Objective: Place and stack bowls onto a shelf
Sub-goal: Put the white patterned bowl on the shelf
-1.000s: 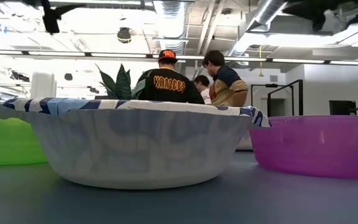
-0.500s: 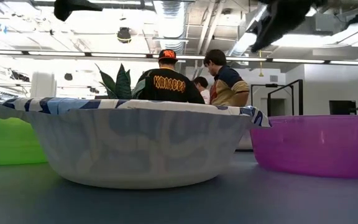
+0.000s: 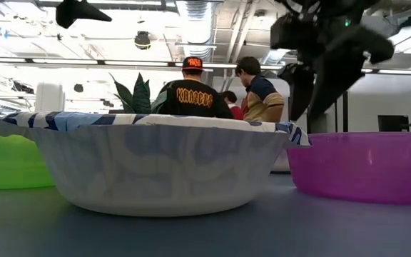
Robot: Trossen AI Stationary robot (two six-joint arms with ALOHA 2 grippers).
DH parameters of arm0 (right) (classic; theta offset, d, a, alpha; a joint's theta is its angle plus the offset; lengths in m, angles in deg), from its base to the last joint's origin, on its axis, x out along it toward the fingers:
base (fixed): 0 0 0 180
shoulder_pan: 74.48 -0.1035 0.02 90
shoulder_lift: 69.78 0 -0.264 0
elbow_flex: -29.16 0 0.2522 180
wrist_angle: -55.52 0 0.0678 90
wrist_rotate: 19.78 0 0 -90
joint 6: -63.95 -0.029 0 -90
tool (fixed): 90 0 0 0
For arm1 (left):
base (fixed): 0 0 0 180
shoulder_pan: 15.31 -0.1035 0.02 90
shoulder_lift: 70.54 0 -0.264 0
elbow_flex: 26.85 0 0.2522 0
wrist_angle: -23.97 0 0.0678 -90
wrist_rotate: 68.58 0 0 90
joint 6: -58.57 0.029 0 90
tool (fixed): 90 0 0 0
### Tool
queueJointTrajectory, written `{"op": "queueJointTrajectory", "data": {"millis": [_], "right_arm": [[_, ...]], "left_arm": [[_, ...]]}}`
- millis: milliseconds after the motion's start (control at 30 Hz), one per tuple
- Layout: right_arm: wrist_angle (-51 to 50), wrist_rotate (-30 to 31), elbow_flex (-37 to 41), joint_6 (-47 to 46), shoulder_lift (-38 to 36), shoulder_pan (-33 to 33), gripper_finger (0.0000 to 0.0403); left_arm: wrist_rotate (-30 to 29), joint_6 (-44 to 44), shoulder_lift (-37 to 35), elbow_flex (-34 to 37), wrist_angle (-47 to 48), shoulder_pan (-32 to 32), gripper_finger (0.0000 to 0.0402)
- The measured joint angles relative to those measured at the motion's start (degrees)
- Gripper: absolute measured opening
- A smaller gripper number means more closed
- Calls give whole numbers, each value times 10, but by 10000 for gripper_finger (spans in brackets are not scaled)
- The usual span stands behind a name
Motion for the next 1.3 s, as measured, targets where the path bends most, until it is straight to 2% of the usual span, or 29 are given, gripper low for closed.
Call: {"op": "queueJointTrajectory", "data": {"millis": [133, 333, 433, 533, 733, 800, 1067, 1300], "right_arm": [[0, 43, 0, -12, 33, 0, 282], [1, 51, 0, -26, 75, 1, 281], [1, 53, 0, -45, 89, -1, 264], [1, 53, 0, -61, 96, -4, 216], [-19, 56, -15, -66, 90, -9, 48], [-33, 54, -34, -60, 86, -8, 20], [-101, 55, -131, -24, 61, 5, 20], [-141, 129, -227, 46, 58, 42, 20]], "left_arm": [[-1, 0, 1, 0, 9, 0, 300], [-1, 0, 1, 0, 17, 0, 300], [-1, -1, 2, 0, 18, 0, 300], [-1, -1, 1, 0, 19, 0, 300], [-2, -6, 2, 0, 35, 0, 300], [-2, -7, 2, 0, 39, 0, 300], [-2, -7, 2, 0, 43, 0, 300], [-2, -6, 2, 0, 43, 0, 300]]}}
